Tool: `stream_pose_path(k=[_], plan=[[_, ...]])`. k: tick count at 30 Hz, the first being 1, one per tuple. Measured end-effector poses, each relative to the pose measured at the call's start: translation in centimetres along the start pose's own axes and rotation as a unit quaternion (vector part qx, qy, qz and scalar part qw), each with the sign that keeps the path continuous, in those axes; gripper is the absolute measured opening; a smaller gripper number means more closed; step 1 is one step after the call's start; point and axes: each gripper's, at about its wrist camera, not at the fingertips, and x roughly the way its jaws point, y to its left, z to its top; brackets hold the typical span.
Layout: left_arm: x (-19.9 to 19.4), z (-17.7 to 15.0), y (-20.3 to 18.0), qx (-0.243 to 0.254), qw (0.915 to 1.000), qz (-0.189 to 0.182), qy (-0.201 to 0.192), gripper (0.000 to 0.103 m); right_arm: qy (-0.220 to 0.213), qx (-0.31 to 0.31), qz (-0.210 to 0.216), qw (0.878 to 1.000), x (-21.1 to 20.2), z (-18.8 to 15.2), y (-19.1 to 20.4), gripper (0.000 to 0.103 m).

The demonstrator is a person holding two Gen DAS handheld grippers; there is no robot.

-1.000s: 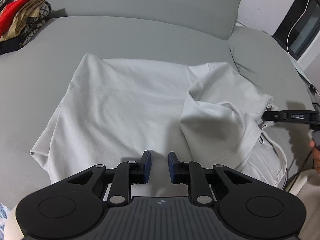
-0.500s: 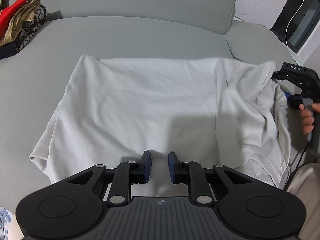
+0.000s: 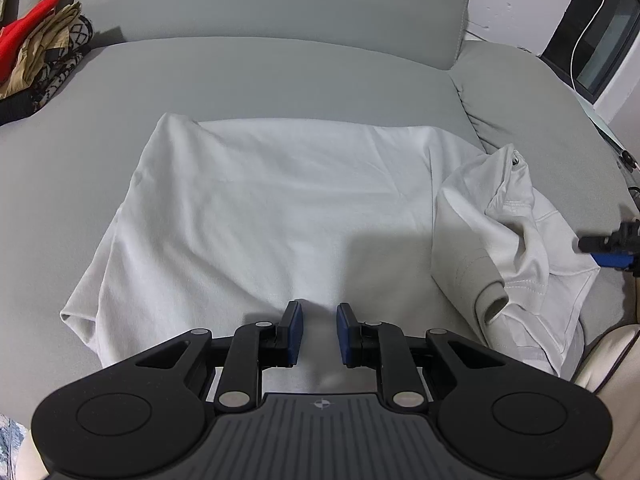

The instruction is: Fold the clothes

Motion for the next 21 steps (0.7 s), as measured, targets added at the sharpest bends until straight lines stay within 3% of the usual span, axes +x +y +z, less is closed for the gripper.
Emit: stream_pose_path(k=[2,4,5,6,9,13,14,16,17,21], plan=[[0.0,0.0,-0.1,0.000,1.0000,0.002,-0.001,0.017,-0.010,-0.017,-0.027,0.999,-0.9,-0.1,1.0,0.016],[0.0,-0.1,-0.2,0.000,1.0000,0.003,-0.002,0.017,-0.032,-0.011,-0.015,0.999,-2.5,-0.2,2.1,0.032],[0.0,-0.2,-0.2,-0.001,1.0000,0.003,-0.004,0.017,-0.037,-0.009,0.021,0.999,-3.2,-0.6,2.9,0.050],[0.0,-0.3,-0.2,-0.004,1.0000,0.003,-0.005,0.017,-0.041,-0.008,0.062,0.997,-3.9,-1.0,3.7,0.054],[-0.1,-0.4,-0.1,-0.010,0.9999,0.001,-0.008,0.017,0.003,-0.014,0.203,0.979,-3.5,-2.7,6.9,0.054],[-0.2,-0.4,0.2,-0.017,0.9998,-0.005,-0.006,0.017,-0.012,-0.070,0.199,0.977,-2.0,-3.6,11.2,0.054],[-0.2,-0.4,0.3,-0.019,0.9998,-0.006,-0.006,0.017,-0.009,-0.081,0.200,0.976,-1.5,-3.7,12.0,0.053],[-0.2,-0.4,0.3,-0.017,0.9998,-0.007,-0.005,0.017,0.000,-0.090,0.203,0.975,-0.8,-3.2,12.5,0.012],[-0.3,-0.4,0.3,-0.015,0.9998,-0.008,-0.004,0.017,-0.003,-0.089,0.195,0.977,-0.8,-3.4,12.7,0.003],[-0.3,-0.3,0.2,-0.009,0.9999,-0.009,-0.003,0.017,-0.063,-0.078,0.129,0.987,-4.8,-2.7,9.6,0.003]])
